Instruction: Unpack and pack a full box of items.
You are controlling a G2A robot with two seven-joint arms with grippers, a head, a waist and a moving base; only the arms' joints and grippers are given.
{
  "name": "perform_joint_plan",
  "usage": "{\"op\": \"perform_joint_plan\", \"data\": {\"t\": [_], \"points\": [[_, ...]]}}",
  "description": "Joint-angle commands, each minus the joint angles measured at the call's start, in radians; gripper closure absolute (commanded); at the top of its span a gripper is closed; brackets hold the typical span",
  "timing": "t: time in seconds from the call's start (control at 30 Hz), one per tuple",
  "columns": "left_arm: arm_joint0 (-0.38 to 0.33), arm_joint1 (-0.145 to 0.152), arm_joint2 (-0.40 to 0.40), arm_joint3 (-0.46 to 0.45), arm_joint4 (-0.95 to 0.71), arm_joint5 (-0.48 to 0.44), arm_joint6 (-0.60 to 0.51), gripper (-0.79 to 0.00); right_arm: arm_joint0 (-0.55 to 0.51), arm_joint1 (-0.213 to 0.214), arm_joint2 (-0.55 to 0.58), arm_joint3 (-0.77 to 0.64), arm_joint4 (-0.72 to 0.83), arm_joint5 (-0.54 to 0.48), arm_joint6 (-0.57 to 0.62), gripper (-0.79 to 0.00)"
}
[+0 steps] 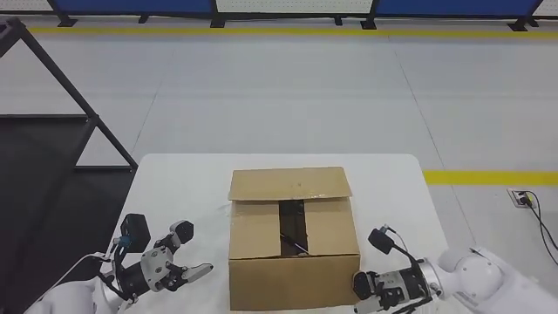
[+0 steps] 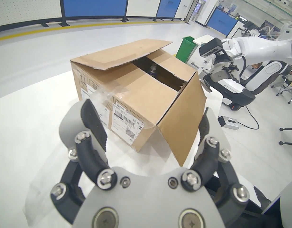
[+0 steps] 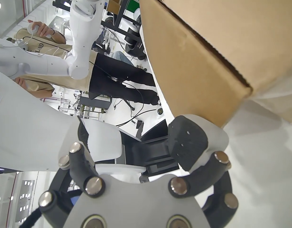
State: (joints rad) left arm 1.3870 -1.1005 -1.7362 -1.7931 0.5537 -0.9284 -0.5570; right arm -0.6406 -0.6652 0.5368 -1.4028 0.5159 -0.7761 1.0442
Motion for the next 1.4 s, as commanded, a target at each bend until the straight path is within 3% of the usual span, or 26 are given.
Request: {"op": "perform_joint_plan", "data": {"t": [0.0, 0.4, 0.77, 1.0, 1.27, 1.37], "points": [[0.0, 0.0, 0.0, 0.0, 0.0, 0.0, 0.0, -0.785, 0.013, -0.004, -0.015, 0.005, -0.003, 0.009, 0.009, -0.785], [0.0, 0.0, 0.0, 0.0, 0.0, 0.0, 0.0, -0.785, 0.066, -0.007, -0.079, -0.001, -0.044, 0.001, 0.002, -0.785], [0.0, 0.0, 0.0, 0.0, 0.0, 0.0, 0.0, -0.785, 0.134, 0.102, -0.169, -0.142, -0.154, -0.213, -0.213, -0.785], [0.0, 0.0, 0.0, 0.0, 0.0, 0.0, 0.0, -0.785, 0.199, 0.14, -0.169, -0.108, -0.001, -0.236, -0.236, -0.785], [0.03, 0.006, 0.008, -0.034, 0.031, -0.012, 0.056, -0.785, 0.211, 0.112, -0.109, -0.066, 0.212, -0.236, -0.28, -0.785], [0.042, 0.01, 0.003, -0.041, 0.037, -0.034, 0.075, -0.785, 0.21, 0.111, -0.108, -0.062, 0.226, -0.234, -0.279, -0.785]]}}
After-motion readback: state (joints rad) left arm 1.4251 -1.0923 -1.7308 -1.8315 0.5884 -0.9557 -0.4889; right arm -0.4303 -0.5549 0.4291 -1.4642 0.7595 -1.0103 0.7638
